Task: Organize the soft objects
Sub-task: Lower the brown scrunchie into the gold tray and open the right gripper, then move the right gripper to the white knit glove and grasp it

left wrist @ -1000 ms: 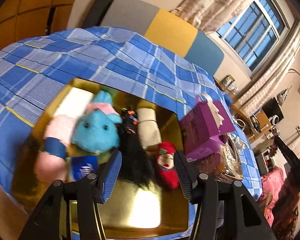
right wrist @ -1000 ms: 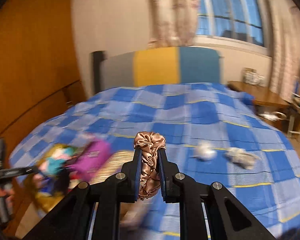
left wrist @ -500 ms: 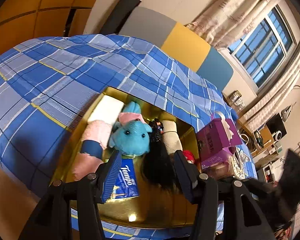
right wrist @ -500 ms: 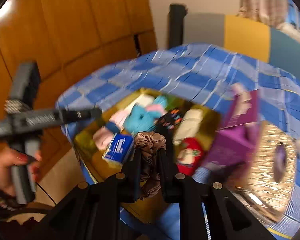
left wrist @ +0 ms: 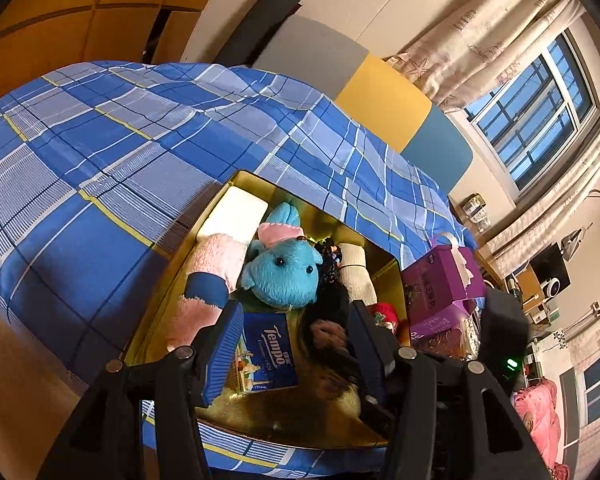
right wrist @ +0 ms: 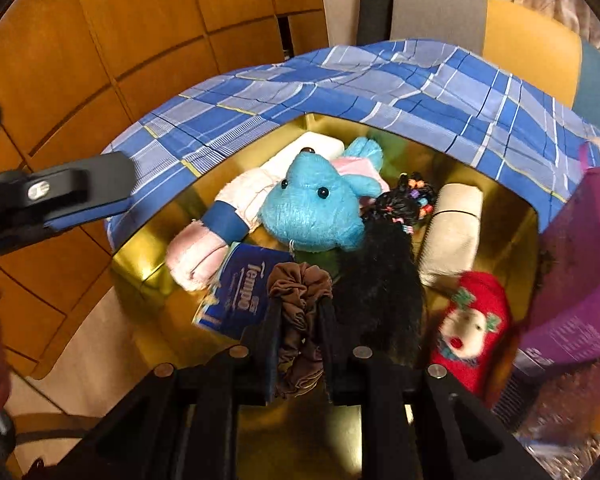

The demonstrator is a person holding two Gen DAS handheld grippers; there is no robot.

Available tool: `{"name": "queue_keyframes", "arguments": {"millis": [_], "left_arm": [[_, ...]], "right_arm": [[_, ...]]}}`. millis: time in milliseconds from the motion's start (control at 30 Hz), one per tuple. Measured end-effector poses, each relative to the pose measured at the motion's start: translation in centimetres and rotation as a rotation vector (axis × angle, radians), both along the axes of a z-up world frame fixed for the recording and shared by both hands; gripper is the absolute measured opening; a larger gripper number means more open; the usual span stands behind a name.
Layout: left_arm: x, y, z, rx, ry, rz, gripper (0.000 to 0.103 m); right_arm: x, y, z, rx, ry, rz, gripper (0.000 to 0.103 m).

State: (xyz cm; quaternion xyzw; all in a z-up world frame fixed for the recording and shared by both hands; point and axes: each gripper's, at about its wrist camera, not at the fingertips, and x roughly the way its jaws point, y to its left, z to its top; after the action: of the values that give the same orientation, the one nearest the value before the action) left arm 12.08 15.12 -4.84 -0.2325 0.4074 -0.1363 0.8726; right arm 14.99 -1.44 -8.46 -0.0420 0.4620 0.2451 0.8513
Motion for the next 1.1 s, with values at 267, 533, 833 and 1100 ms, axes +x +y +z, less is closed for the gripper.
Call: {"name": "queue_keyframes", "arguments": {"millis": [267,533,833,1100], "left_arm": [[0.0,0.3,-0.1,0.011,-0.001,0.012,0.055],[0.1,-0.4,-0.5,0.0,0.016,0.008,0.055],[0.2,-1.3,0.0,0.013,0.01,-0.006,0.055],[0.0,-4.5,0.7,-0.078,-0.069,-0.121,0.056]], "right_arm": [[-0.2,-1.0,0.9,0.03,-0.017,-0.06,0.039],[-1.9,-3.1,3.8,0.105,-0.056,-0.096,0.048],[-5.1,-7.6,8.5,0.14,-0.174,-0.157,0.048],[-8.7,-15.0,11.8,0.166,-0.29,-0.289,0.051]]}}
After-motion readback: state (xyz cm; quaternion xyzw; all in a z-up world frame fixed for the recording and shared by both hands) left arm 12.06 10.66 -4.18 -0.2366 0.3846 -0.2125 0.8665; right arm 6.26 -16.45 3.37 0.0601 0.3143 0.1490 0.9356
